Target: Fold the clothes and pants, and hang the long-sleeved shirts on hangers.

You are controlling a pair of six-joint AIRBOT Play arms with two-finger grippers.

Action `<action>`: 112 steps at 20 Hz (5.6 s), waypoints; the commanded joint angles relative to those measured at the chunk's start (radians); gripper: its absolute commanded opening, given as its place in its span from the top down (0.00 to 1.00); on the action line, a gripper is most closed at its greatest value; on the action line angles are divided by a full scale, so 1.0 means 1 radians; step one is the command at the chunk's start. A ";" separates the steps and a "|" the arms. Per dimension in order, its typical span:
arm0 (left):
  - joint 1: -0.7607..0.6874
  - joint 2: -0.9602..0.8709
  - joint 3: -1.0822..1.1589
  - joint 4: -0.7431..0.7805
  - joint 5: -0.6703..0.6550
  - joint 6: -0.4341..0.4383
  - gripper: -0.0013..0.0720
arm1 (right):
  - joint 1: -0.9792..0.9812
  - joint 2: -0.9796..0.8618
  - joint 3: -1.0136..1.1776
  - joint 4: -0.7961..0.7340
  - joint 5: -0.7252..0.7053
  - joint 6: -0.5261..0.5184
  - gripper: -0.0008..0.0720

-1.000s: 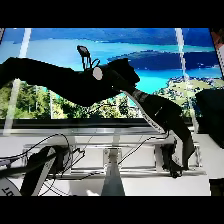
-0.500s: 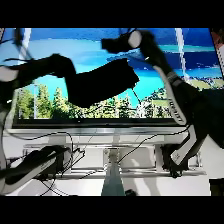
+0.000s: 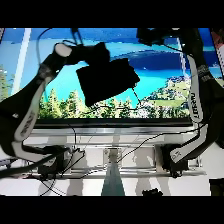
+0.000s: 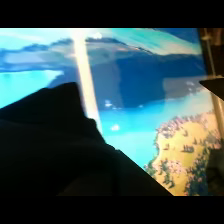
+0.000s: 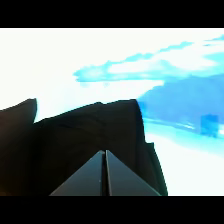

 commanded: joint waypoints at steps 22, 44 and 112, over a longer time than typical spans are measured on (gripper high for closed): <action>-0.130 -0.264 0.262 -0.034 -0.112 0.221 0.56 | -0.238 0.020 -0.062 -0.091 0.062 -0.285 0.97; 0.060 -0.189 0.262 0.122 -0.381 0.209 0.97 | -0.185 -0.301 -0.195 0.291 0.124 -0.299 0.09; 0.211 0.514 0.262 0.336 -0.443 0.240 0.97 | -1.487 0.491 -0.112 -0.228 0.608 0.234 0.61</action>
